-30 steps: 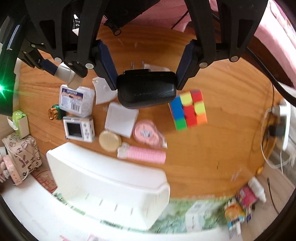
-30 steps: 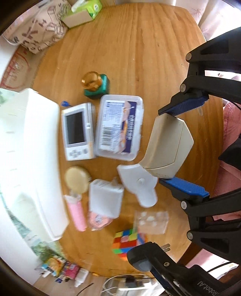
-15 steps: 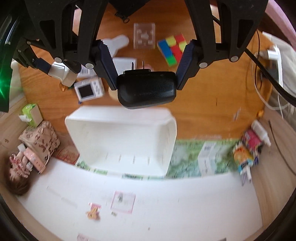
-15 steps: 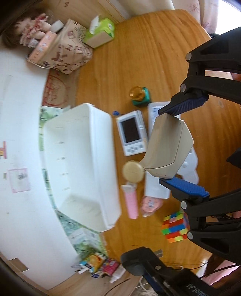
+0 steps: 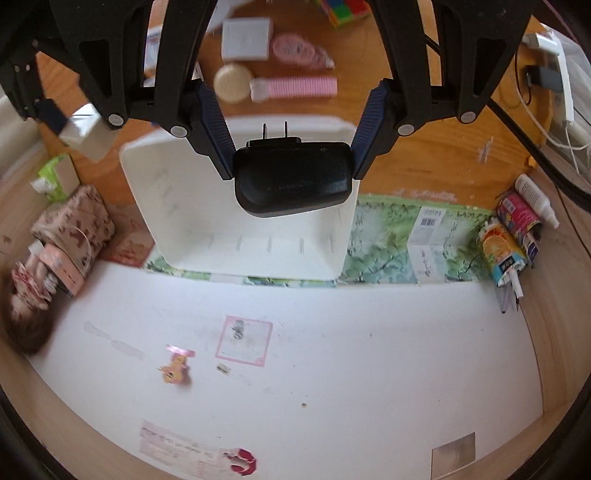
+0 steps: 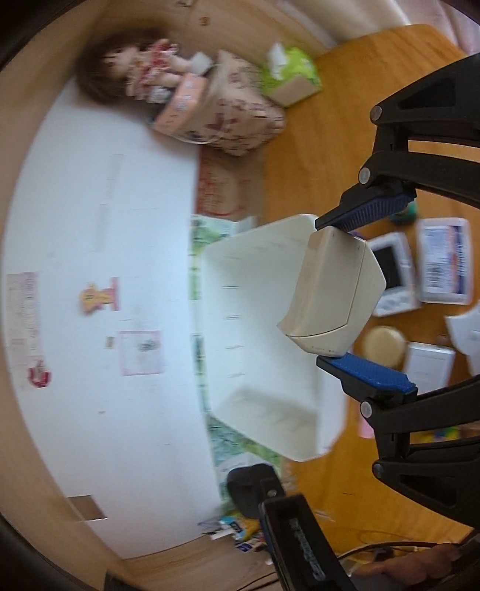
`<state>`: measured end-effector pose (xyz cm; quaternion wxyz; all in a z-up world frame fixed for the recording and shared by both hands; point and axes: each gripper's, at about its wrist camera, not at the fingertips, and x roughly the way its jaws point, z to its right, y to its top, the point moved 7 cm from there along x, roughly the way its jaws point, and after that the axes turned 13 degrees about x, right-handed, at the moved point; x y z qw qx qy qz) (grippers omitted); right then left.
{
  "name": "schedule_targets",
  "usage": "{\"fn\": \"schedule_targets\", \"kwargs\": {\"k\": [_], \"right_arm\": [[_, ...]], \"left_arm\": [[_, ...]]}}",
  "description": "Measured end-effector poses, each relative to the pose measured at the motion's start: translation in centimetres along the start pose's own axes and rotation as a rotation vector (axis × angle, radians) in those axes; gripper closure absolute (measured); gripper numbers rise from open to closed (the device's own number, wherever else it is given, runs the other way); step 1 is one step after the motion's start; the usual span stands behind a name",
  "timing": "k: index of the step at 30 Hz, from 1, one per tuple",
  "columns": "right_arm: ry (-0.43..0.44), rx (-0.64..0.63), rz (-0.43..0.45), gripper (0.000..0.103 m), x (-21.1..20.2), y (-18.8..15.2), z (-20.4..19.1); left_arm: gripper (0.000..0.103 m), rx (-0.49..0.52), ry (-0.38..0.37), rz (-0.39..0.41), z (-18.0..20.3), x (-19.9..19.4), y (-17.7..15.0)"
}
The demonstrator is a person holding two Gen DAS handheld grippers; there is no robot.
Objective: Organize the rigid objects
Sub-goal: 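Carry both held items into the white bin and open both tools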
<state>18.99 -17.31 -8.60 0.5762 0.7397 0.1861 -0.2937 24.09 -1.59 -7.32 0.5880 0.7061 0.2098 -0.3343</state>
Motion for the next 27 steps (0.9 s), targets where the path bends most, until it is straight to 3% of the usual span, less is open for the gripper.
{"fn": "schedule_targets", "kwargs": {"k": [4,9,20,24,27], "right_arm": [[0.016,-0.036,0.104,0.037,2.0,1.6,0.0],[0.029,-0.092,0.144,0.037,5.7,2.1,0.0],[0.042,-0.112,0.051,0.037,10.2,1.1,0.3],[0.051,-0.108,0.046,0.023,10.3,0.9,0.2],[0.059,-0.105,0.058,0.022,9.7,1.0,0.2]], "left_arm": [[0.037,0.009,0.040,0.048,-0.5,2.0,1.6],[0.037,-0.004,0.061,0.058,-1.0,4.4,2.6],[0.037,0.027,0.043,0.027,0.1,7.6,2.6],[0.036,0.014,0.051,-0.006,0.2,8.4,2.3],[0.022,0.011,0.057,0.005,0.0,8.0,2.3]]}}
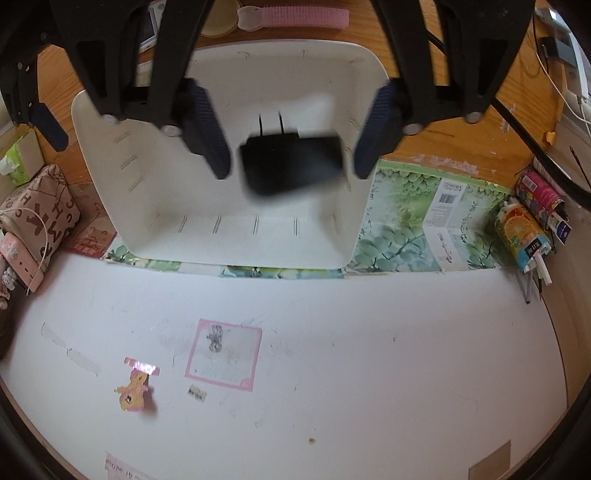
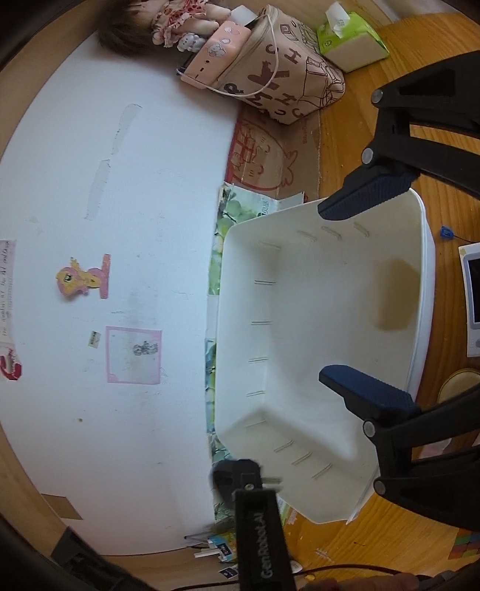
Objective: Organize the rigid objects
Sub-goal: 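Carry both held items into the white bin and open both tools, then move both tools back toward the Rubik's cube and white plastic piece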
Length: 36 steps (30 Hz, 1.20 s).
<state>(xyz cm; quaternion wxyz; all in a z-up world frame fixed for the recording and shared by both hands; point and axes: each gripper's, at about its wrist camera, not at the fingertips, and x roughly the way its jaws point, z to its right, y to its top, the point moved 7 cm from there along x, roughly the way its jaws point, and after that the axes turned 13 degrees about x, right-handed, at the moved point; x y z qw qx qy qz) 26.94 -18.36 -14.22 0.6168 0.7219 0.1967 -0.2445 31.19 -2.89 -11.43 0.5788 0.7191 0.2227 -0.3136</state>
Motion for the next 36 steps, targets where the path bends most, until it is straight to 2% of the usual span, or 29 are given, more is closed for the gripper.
{"fn": "schedule_targets", "kwargs": {"k": [8,17,24,30,36], "right_arm": [[0.008,0.009,0.060,0.021,-3.2,1.0,-0.4],[0.032,0.028,0.176,0.020,-10.2,2.3,-0.9],[0.030,0.039,0.234,0.020,-14.9,1.9,-0.8],[0.040,0.056,0.276,0.020,-18.8,0.6,-0.8],[0.066,0.070,0.297,0.019,-21.7,-1.4,-0.7]], "left_arm": [[0.020,-0.014,0.014,0.062,-1.1,-3.4,0.7],[0.016,-0.017,0.022,0.190,-1.9,-10.6,0.9],[0.016,0.010,0.036,0.255,-2.3,-15.7,0.1],[0.016,0.027,0.027,0.289,-2.6,-19.2,-1.5],[0.016,0.030,0.002,0.266,-2.9,-20.8,-4.2]]}}
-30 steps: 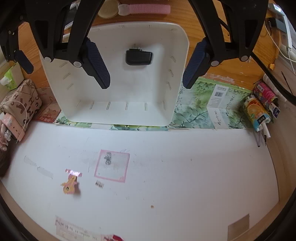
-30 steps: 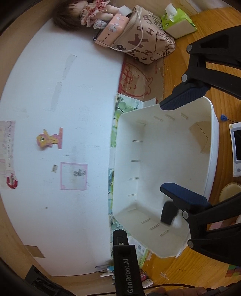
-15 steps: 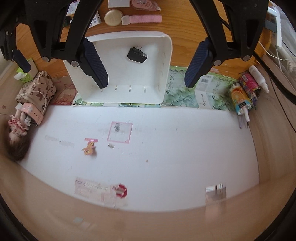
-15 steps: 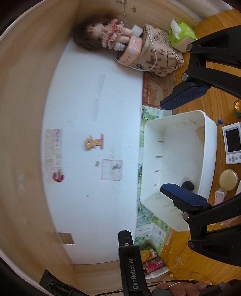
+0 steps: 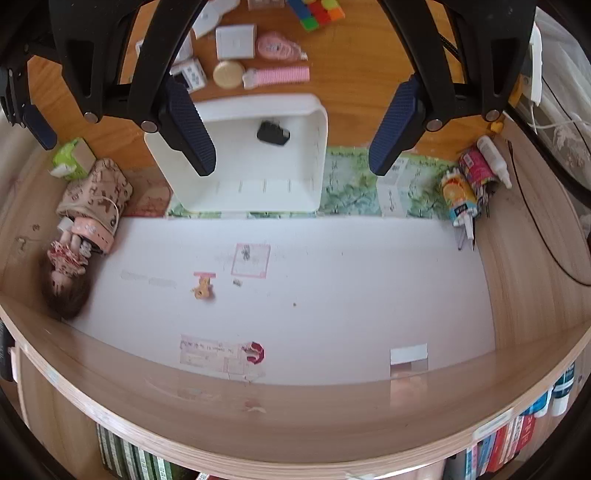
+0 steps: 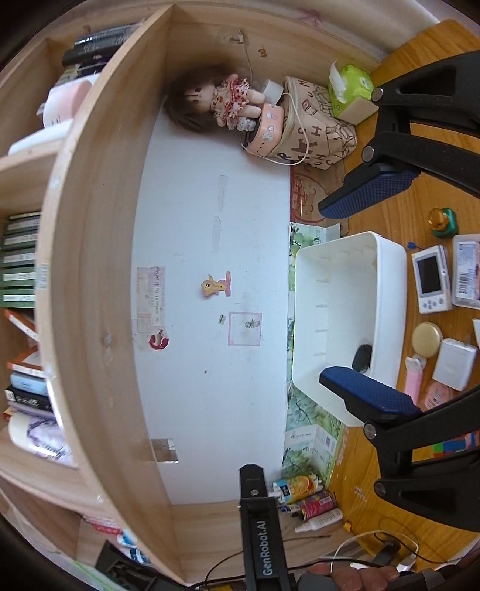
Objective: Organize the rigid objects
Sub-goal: 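Move both tools back toward the Rubik's cube and white plastic piece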
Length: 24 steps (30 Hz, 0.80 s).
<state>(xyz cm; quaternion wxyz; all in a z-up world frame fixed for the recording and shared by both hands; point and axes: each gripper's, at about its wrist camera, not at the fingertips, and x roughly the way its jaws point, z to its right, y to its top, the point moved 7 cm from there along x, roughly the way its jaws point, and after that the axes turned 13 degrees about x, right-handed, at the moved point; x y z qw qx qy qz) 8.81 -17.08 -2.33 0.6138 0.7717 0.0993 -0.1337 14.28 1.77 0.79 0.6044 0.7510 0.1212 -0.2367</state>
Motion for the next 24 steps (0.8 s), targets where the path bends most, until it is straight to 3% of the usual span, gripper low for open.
{"fn": "schedule_targets", "kwargs": {"k": [5,13,24], "right_arm": [[0.004,0.009,-0.030,0.019,-1.5,-2.2,-0.3],[-0.003,-0.024,-0.115,0.019,-2.6,-6.3,-0.7],[-0.030,-0.110,-0.296,0.019,-0.8,-13.0,-2.1]], "left_arm": [[0.016,0.019,-0.025,-0.055,0.2,-0.4,-2.6],[0.016,0.023,-0.097,-0.238,0.8,1.3,-8.0],[0.016,0.034,-0.236,-0.575,2.2,4.7,-15.8]]}}
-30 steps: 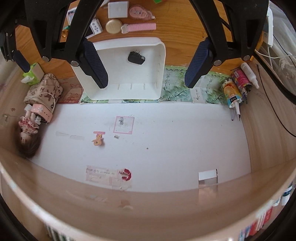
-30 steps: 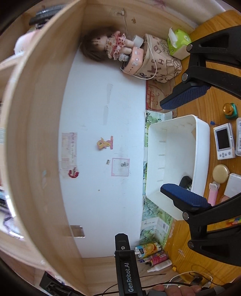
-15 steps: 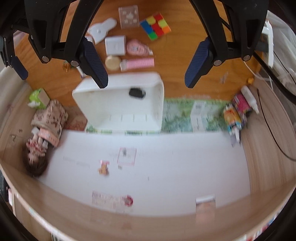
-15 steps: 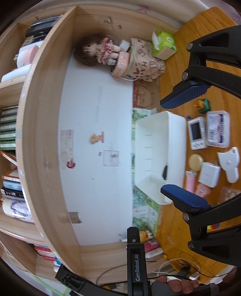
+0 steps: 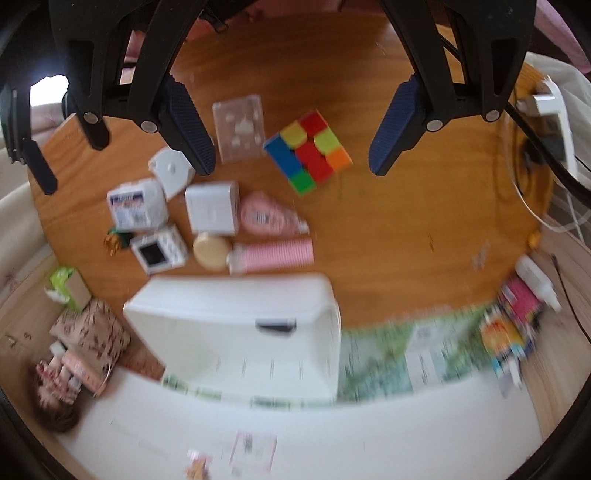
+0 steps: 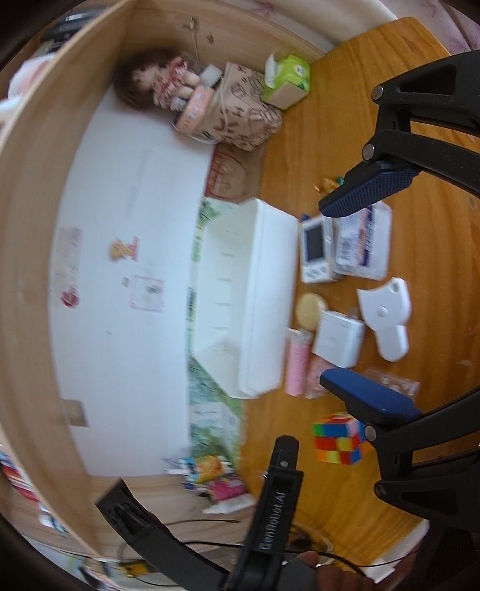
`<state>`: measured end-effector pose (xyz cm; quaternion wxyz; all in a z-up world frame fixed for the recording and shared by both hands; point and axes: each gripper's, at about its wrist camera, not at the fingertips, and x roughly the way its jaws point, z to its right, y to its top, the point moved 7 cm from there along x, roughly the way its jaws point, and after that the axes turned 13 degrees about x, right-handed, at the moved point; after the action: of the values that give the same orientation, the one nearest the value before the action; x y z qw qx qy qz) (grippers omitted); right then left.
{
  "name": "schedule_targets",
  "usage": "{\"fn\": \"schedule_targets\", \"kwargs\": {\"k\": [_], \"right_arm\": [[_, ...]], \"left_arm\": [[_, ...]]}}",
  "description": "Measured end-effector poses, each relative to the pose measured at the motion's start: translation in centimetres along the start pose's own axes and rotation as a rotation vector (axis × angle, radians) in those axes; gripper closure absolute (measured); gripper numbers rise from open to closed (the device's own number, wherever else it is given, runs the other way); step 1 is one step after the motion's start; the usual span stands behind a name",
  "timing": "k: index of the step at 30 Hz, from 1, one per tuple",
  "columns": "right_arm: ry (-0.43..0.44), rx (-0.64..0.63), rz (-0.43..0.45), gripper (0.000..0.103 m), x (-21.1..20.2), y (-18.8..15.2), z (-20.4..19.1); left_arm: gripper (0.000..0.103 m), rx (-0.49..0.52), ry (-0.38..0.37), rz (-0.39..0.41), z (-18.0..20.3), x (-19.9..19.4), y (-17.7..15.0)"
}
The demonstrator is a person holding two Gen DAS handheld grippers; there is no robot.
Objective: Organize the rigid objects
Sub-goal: 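Move both tools back toward the Rubik's cube and white plastic piece, then grasp the Rubik's cube with the left tool while the right tool grasps the white plastic piece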
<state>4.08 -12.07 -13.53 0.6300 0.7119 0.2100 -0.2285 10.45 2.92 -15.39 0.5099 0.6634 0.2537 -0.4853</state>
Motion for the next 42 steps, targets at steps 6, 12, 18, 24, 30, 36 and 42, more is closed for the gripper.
{"fn": "schedule_targets", "kwargs": {"k": [6,12,18,24,30,36,42], "right_arm": [[0.005,-0.068,-0.111,0.019,2.3,-2.4,-1.4],[-0.007,-0.100,-0.214,0.019,4.8,-4.0,-1.5],[-0.022,-0.126,-0.317,0.019,7.4,-5.3,-1.1],[-0.009,-0.148,-0.381,0.019,9.0,-5.7,-0.9],[0.013,-0.166,-0.448,0.017,10.5,-6.4,-1.0],[0.028,-0.208,-0.493,0.017,11.9,-6.7,-1.5],[0.038,-0.222,-0.520,0.017,12.5,-6.7,-1.8]], "left_arm": [[0.016,-0.039,-0.056,-0.153,-0.4,3.3,-1.7],[0.016,-0.075,-0.110,-0.254,-0.7,5.6,-2.3],[0.016,-0.148,-0.162,-0.329,-1.3,7.4,-2.5],[0.016,-0.221,-0.203,-0.367,-1.7,8.4,-2.1],[0.017,-0.268,-0.209,-0.412,-2.2,9.4,-1.9],[0.025,-0.301,-0.202,-0.455,-2.7,10.2,-1.9],[0.028,-0.314,-0.196,-0.483,-3.5,10.3,-2.2]]}}
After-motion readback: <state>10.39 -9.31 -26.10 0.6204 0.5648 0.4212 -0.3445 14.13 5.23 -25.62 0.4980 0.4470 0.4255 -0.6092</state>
